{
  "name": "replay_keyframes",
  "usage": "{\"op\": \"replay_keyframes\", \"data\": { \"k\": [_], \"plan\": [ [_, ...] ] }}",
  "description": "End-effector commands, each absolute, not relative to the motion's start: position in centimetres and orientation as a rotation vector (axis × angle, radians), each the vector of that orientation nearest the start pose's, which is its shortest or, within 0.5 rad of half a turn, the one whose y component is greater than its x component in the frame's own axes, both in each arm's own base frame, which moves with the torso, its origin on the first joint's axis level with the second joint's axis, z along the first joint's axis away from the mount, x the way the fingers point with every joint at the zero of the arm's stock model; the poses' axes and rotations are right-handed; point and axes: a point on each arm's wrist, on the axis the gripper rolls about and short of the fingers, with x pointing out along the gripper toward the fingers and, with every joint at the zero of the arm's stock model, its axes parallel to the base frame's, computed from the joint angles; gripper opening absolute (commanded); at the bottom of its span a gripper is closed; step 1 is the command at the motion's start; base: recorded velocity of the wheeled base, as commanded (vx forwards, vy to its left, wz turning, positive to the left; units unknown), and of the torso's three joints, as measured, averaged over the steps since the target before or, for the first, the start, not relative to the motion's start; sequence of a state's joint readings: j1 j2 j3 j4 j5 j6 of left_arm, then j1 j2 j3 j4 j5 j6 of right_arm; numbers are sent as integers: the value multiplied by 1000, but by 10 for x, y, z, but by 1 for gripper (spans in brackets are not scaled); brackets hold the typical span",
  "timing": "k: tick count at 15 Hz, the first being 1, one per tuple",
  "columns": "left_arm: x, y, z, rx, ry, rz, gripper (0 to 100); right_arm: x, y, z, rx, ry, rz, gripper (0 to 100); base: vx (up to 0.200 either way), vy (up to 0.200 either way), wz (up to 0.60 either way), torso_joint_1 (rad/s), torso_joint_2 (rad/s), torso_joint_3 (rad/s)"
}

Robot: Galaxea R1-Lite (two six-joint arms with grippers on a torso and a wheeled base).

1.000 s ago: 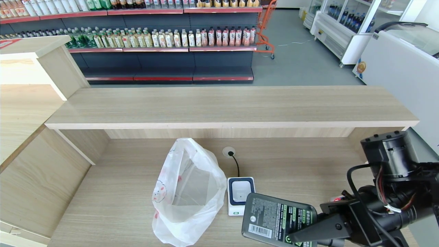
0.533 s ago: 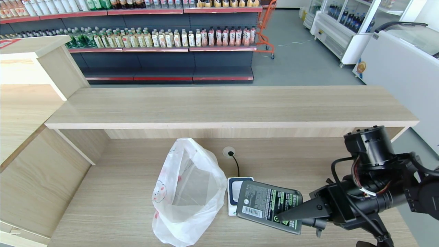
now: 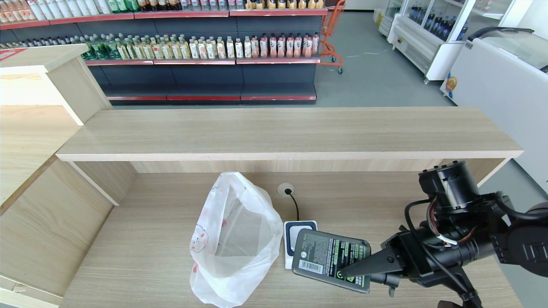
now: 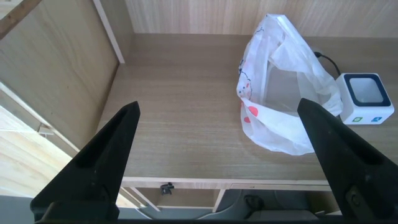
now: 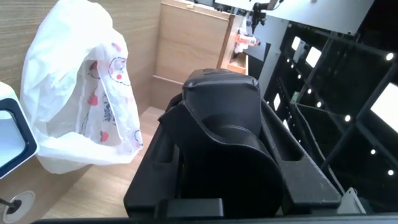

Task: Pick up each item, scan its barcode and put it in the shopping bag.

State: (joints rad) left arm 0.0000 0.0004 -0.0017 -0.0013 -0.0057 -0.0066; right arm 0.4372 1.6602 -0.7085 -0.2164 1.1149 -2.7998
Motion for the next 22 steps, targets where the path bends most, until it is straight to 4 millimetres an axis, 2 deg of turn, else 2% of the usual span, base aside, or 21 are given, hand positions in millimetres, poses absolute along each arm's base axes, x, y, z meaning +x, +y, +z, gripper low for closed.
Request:
{"op": "replay_keyframes", "data": {
  "k": [1, 4, 6, 12, 13, 14, 16, 17, 18, 20, 22],
  "plan": [
    [-23, 0, 76, -8, -3, -6, 100, 224, 128, 140, -1795, -1687, 1175, 0, 0, 0, 0, 0, 0, 0],
    [-23, 0, 76, -8, -3, -6, 100, 222, 131, 139, -1785, -1698, 1184, 0, 0, 0, 0, 0, 0, 0],
    [-23, 0, 76, -8, -3, -6, 100, 218, 141, 137, -1753, -1743, 1209, 0, 0, 0, 0, 0, 0, 0],
    [-23, 0, 76, -8, -3, -6, 100, 218, 142, 137, -1750, -1748, 1211, 0, 0, 0, 0, 0, 0, 0],
    [-23, 0, 76, -8, -3, -6, 100, 218, 142, 143, -1764, -1762, 1183, 0, 0, 0, 0, 0, 0, 0],
    [-23, 0, 76, -8, -3, -6, 100, 219, 141, 158, -1757, -1734, 1158, 0, 0, 0, 0, 0, 0, 0],
    [-23, 0, 76, -8, -3, -6, 100, 226, 135, 188, -1703, -1573, 1130, 0, 0, 0, 0, 0, 0, 0],
    [-23, 0, 76, -8, -3, -6, 100, 234, 121, 198, -1692, -1363, 1111, 0, 0, 0, 0, 0, 0, 0],
    [-23, 0, 76, -6, -3, -6, 100, 229, 102, 204, -1695, -1160, 1075, 0, 0, 0, 0, 0, 0, 0],
    [-23, 0, 76, -6, -3, -6, 100, 186, 74, 195, -1605, -683, 1001, 0, 0, 0, 0, 0, 0, 0],
    [-23, 0, 76, -8, -3, -6, 100, 174, 70, 179, -1393, -486, 1072, 0, 0, 0, 0, 0, 0, 0]
  ]
}}
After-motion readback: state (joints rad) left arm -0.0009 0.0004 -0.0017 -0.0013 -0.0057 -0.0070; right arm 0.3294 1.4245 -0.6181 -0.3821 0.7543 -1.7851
